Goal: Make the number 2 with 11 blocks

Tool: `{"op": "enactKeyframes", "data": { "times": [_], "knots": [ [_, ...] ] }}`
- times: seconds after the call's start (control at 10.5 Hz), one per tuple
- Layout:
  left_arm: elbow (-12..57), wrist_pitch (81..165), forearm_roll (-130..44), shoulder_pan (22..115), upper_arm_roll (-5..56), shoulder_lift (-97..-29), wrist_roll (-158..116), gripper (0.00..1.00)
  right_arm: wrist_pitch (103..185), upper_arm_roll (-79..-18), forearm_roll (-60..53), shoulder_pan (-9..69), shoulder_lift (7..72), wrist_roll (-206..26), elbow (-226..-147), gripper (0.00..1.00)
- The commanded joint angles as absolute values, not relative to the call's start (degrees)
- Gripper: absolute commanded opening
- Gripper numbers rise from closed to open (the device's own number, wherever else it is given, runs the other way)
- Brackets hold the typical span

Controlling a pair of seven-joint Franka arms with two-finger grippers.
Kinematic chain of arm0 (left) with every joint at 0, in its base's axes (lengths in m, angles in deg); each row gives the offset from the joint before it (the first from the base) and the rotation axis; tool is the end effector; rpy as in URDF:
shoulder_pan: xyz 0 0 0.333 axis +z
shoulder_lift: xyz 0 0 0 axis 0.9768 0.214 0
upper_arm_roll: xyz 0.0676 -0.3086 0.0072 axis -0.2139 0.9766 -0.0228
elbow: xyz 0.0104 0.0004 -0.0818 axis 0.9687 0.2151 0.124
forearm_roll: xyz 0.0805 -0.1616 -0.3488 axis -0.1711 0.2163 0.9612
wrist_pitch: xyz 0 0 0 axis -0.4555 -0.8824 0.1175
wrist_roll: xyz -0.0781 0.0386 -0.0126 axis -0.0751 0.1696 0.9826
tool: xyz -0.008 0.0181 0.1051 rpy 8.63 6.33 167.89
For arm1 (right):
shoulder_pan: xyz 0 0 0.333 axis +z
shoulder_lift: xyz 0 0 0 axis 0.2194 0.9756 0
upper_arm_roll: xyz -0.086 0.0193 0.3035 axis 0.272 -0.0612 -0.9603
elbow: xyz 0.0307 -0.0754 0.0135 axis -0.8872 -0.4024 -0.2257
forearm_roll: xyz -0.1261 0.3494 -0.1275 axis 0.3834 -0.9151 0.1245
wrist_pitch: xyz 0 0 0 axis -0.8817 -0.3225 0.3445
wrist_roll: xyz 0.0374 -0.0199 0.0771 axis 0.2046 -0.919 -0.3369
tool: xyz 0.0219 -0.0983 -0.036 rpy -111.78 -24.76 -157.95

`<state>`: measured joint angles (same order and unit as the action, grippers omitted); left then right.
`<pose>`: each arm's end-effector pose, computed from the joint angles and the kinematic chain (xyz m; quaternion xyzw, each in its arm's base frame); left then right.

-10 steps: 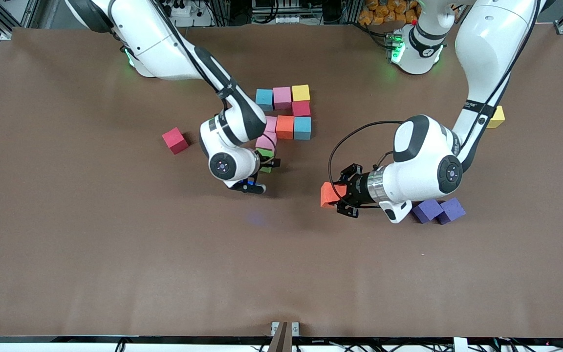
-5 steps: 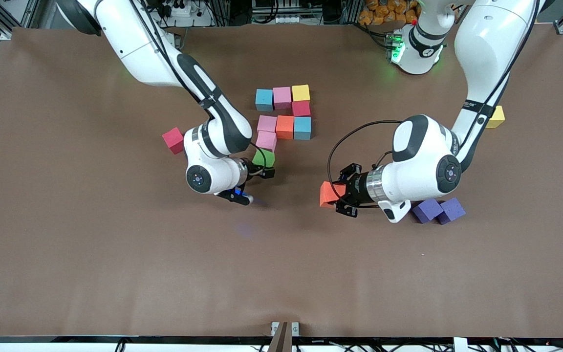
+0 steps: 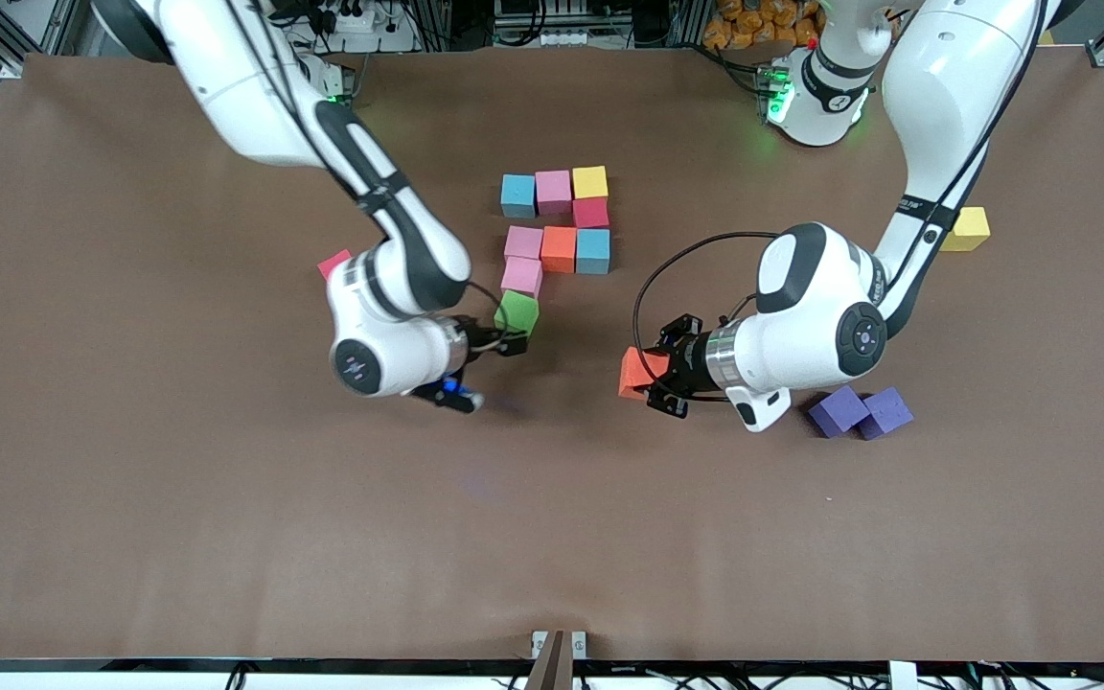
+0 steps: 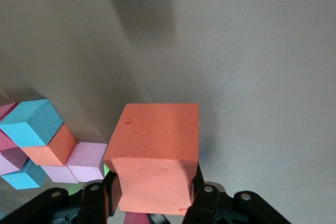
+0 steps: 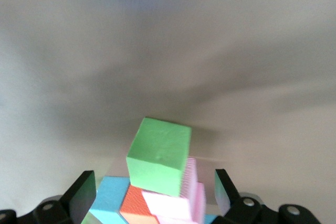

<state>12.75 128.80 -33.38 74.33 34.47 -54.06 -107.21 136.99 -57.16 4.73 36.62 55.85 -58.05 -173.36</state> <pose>0.6192 -0.3232 0.3314 0.7552 0.5992 -0.2292 0.1343 0.5962 0.3380 0.2499 -0.9535 0.1149 0.2364 0.1477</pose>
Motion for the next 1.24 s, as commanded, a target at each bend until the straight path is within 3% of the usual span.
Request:
{"op": "enactKeyframes", "data": {
  "times": [0.0,0.29,0.57,0.96,1.15],
  "knots": [
    [12.89,125.35,-34.54,73.7,34.29,-54.16,-101.35,0.1,134.65,-58.16,16.44,32.38,51.8,-60.87,-172.66,1.0],
    [12.8,122.52,-35.07,70.98,34.29,-52.67,-92.8,0.1,133.95,-60.69,21.67,26.68,46.36,-74.56,-178.26,1.0],
    [12.53,123.66,-33.06,64.84,30.88,-50.3,-94.28,0.09,137.18,-83.67,37.55,7.73,40.11,-75.47,-190.98,1.0],
    [12.88,133.65,-30.5,57.18,26.29,-48.89,-108.22,0.09,147.55,-85.06,38.74,6.61,30.89,-81.44,-208.31,1.0],
    [12.89,138.05,-30.41,54.37,25.94,-47.57,-114.91,0.09,148.8,-81.22,38.38,10.53,27.63,-81.54,-212.02,1.0]
  ]
}}
